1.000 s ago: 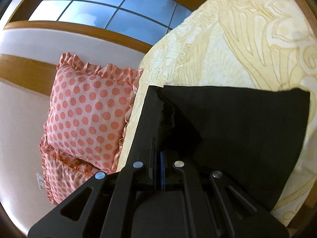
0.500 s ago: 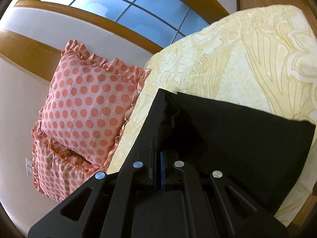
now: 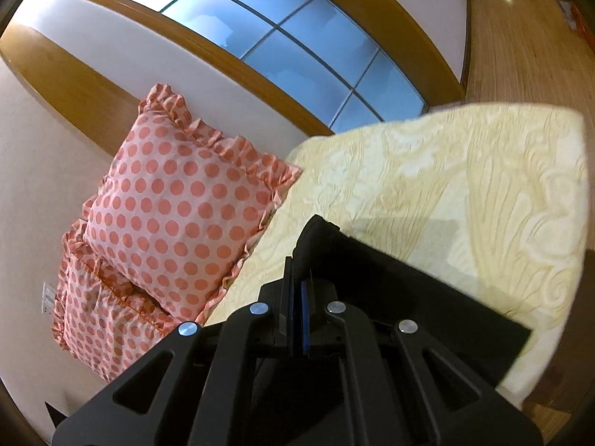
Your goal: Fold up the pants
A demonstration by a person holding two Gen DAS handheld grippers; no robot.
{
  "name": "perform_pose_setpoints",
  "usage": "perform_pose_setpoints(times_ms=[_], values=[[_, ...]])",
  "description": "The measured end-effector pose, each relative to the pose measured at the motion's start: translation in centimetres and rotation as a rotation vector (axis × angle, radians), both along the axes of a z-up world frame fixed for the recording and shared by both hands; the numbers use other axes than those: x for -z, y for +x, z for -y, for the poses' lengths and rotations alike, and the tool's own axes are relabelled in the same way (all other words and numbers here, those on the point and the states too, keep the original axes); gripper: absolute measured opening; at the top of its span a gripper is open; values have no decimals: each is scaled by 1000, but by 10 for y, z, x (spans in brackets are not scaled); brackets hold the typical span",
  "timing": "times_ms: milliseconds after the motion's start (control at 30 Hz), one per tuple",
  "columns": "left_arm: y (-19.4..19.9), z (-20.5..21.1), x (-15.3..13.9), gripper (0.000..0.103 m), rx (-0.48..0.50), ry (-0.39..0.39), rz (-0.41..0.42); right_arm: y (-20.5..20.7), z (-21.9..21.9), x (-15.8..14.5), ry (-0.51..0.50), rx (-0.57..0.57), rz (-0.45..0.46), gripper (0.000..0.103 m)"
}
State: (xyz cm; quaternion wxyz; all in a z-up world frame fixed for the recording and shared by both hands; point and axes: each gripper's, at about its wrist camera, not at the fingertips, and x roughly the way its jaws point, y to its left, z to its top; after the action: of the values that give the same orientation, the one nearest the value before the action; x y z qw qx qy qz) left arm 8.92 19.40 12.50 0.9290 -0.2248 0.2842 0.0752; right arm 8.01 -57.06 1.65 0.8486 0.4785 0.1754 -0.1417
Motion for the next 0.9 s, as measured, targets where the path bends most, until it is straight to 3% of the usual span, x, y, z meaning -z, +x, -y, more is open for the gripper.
perform_pose_setpoints(times_ms=[167,367,433,600,767,833,867,900], values=[[-70,10,49,6,-56,-14,-40,-10,4,1,-16,10,-36,3],[-102,6,85,7,-107,-50,-44,-15,10,17,8,10,-87,3],[-106,4,89,13,-125,-59,-34,-18,10,18,14,10,-87,3],[-116,-6,87,42,-199,-47,5,-24,12,21,33,17,-80,3],[-107,-20,86,45,-202,-103,-4,-26,12,15,28,15,-61,3],[-102,-26,88,45,-210,-145,-13,-25,12,14,22,12,-69,3],[-100,-29,90,40,-213,-159,-14,-25,12,15,23,11,-72,3],[-99,-29,90,20,-209,-163,-10,-24,13,17,28,10,-78,3]])
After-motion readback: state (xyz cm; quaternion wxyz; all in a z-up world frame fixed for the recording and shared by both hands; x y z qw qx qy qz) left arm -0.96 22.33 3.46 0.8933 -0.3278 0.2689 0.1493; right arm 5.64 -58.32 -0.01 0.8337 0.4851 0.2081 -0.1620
